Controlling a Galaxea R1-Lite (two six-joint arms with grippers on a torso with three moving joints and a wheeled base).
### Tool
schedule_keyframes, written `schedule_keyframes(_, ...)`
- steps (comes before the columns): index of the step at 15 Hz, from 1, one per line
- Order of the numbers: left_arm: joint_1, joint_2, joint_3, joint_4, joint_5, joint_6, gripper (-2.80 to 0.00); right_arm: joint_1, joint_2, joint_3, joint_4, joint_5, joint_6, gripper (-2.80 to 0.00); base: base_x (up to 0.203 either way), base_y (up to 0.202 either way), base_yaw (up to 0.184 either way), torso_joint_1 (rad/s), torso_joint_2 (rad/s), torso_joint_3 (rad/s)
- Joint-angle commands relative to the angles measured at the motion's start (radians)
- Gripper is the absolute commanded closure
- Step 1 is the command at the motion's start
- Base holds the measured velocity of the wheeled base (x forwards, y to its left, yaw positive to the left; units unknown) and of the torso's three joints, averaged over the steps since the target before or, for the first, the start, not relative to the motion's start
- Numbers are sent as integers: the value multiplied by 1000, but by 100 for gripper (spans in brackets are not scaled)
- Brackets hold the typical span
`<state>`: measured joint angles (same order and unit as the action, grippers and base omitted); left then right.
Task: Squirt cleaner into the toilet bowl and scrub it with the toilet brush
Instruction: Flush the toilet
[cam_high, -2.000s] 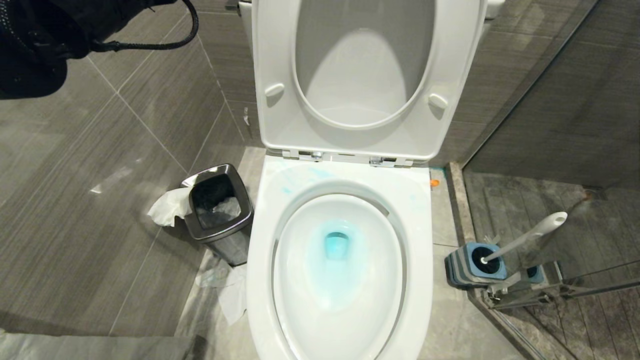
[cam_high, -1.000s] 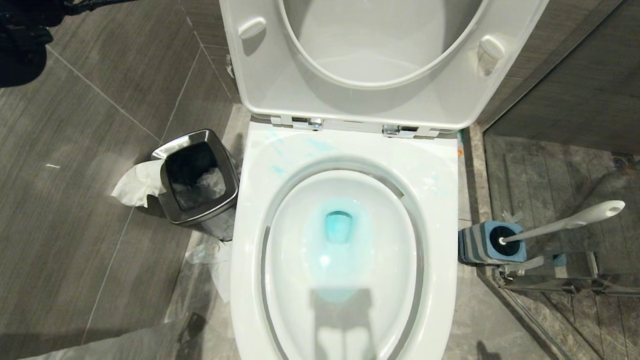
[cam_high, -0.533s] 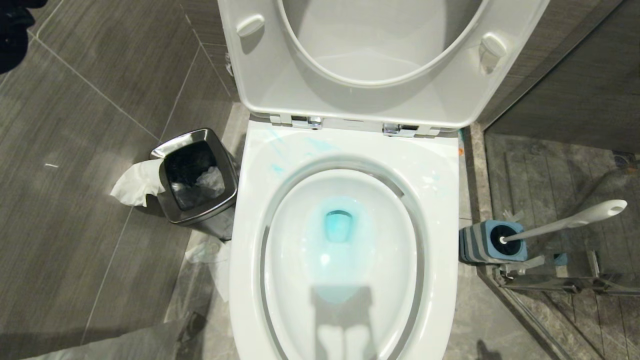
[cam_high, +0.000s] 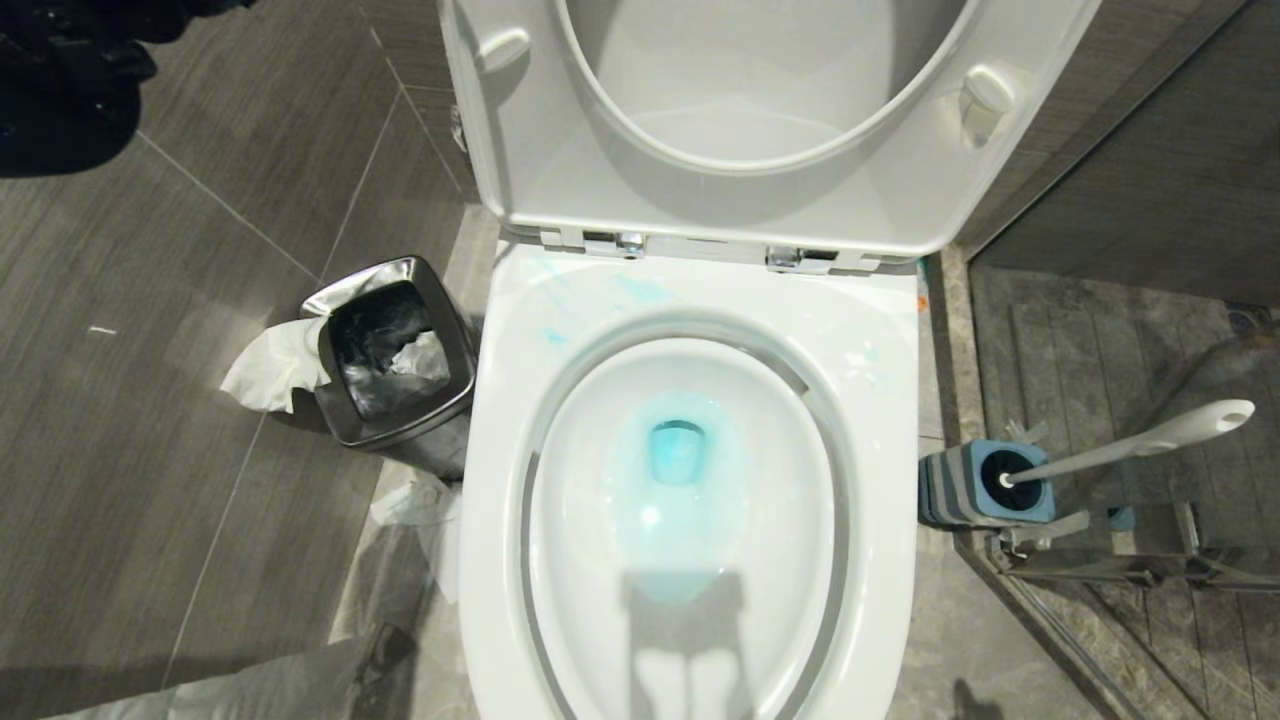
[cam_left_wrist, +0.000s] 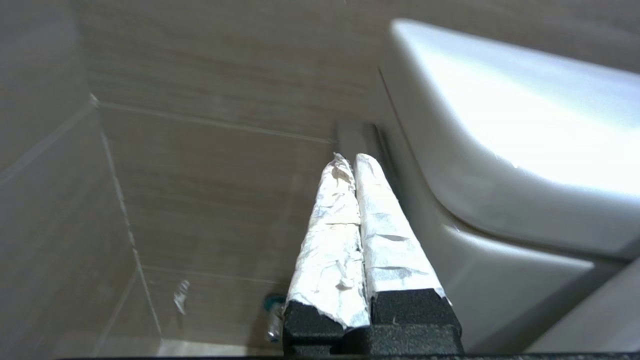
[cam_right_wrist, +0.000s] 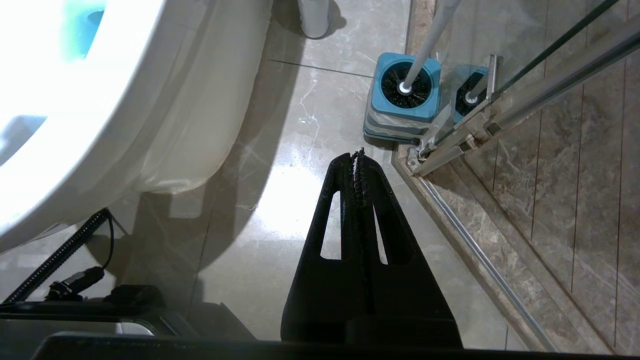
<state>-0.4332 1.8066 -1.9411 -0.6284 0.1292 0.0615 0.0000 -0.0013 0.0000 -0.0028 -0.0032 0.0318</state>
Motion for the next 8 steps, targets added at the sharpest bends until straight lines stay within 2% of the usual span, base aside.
schedule_keyframes(1, -19, 46, 1, -29, 15, 8, 0, 0, 1, 0, 0, 0, 0, 0, 0, 0, 0, 0, 0, 0)
schedule_keyframes(4, -19, 88, 1, -92, 23, 42, 0, 0, 1, 0, 0, 0, 0, 0, 0, 0, 0, 0, 0, 0)
schedule_keyframes(8, -16, 114, 1, -85, 49, 44, 0, 0, 1, -2, 0, 0, 0, 0, 0, 0, 0, 0, 0, 0)
